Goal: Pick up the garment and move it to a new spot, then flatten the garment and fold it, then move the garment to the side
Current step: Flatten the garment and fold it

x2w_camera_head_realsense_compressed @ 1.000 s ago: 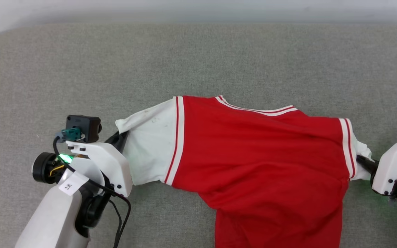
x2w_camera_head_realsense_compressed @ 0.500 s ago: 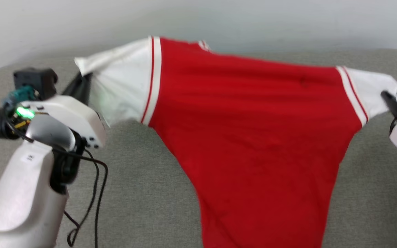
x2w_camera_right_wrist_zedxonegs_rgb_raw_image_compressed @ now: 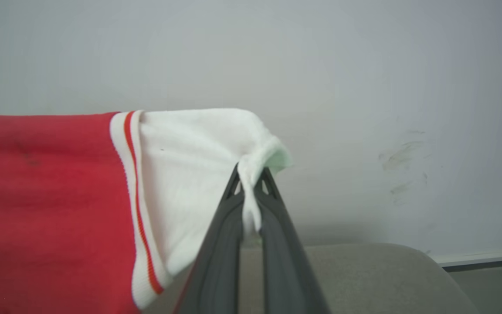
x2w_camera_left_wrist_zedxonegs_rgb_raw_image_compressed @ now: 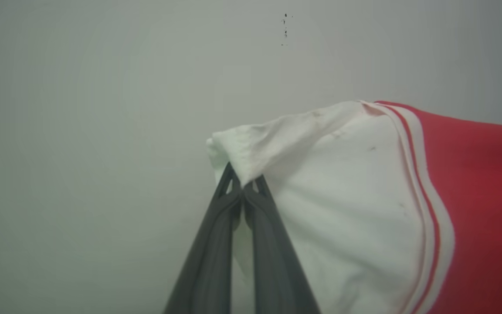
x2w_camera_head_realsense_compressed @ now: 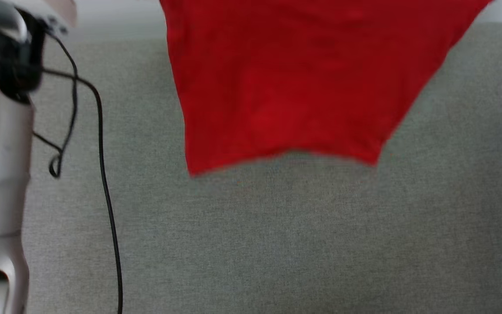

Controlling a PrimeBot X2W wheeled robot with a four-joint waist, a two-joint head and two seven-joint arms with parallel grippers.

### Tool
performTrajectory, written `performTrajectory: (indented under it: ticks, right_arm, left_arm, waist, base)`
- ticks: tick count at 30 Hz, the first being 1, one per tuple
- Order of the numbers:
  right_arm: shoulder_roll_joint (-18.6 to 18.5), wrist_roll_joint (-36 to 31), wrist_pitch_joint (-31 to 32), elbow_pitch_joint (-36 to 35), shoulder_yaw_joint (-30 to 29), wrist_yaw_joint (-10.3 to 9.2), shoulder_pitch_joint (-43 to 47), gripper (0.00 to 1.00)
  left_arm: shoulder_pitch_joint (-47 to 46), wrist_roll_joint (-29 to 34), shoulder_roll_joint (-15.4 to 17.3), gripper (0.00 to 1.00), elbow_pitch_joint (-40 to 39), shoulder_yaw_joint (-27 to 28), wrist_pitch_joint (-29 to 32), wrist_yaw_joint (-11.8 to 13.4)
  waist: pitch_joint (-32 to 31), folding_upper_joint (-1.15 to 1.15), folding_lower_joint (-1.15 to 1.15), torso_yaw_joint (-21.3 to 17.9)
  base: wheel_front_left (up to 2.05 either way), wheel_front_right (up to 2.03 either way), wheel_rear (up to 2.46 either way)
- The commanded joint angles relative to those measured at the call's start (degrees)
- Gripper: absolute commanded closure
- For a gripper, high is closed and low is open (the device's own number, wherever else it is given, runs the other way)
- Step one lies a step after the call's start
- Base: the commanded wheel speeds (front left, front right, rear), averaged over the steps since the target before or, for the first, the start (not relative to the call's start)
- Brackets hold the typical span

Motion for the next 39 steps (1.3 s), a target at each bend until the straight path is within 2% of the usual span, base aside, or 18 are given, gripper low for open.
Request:
performTrajectory:
  ticks: [1,11,16,21,26,31,36,39]
  right_arm:
    - [0.1,-0.1,-0.9,0.4,-0.4,-0.08,-2.3,1.00]
    - [1.0,-3.0,-8.2,6.6,0.1,-0.08,-20.5,1.00]
    - [2.0,-2.2,-10.6,9.8,2.0,-0.08,-25.9,1.00]
    - [2.2,-0.4,-12.3,12.8,5.0,-0.07,-27.4,1.00]
    - [2.1,3.1,-13.9,15.4,9.6,-0.06,-24.5,1.00]
    - [1.2,8.0,-15.7,16.6,15.0,-0.06,-18.6,1.00]
    - [-1.1,13.1,-18.1,14.7,20.7,-0.06,-7.1,1.00]
    - [-2.9,16.1,-19.8,12.8,23.1,-0.06,0.7,1.00]
  left_arm:
    - [-2.1,0.4,0.4,1.00,0.9,0.4,-0.8,-0.2]
    - [-21.2,1.6,0.5,1.00,12.5,0.4,-5.4,-1.7]
    - [-25.9,0.8,-0.6,1.00,17.8,0.1,-7.0,-2.9]
    - [-27.3,-0.2,-2.1,1.00,23.2,-0.5,-8.5,-4.9]
    - [-24.6,-2.0,-3.5,1.00,28.5,-1.4,-10.4,-7.4]
    - [-18.8,-5.3,-4.5,1.00,32.6,-1.9,-12.0,-8.6]
    - [-8.0,-7.7,-5.3,1.00,32.4,-4.9,-13.4,-8.9]
    - [-0.3,-10.7,-4.4,1.00,29.9,-6.1,-14.1,-8.9]
  waist:
    - [2.1,0.00,0.00,-0.3]
    - [10.5,0.00,0.00,-0.4]
    - [14.5,0.00,0.00,-0.1]
    - [18.1,0.00,0.00,0.6]
    - [20.0,0.00,0.00,1.2]
    - [19.6,0.00,0.00,1.2]
    - [16.4,0.00,0.00,1.4]
    - [13.5,0.00,0.00,1.5]
  base:
    - [0.00,0.00,0.00]
    - [0.00,0.00,0.00]
    - [0.00,0.00,0.00]
    - [0.00,0.00,0.00]
    - [0.00,0.00,0.00]
    - [0.00,0.00,0.00]
    - [0.00,0.00,0.00]
    - [0.00,0.00,0.00]
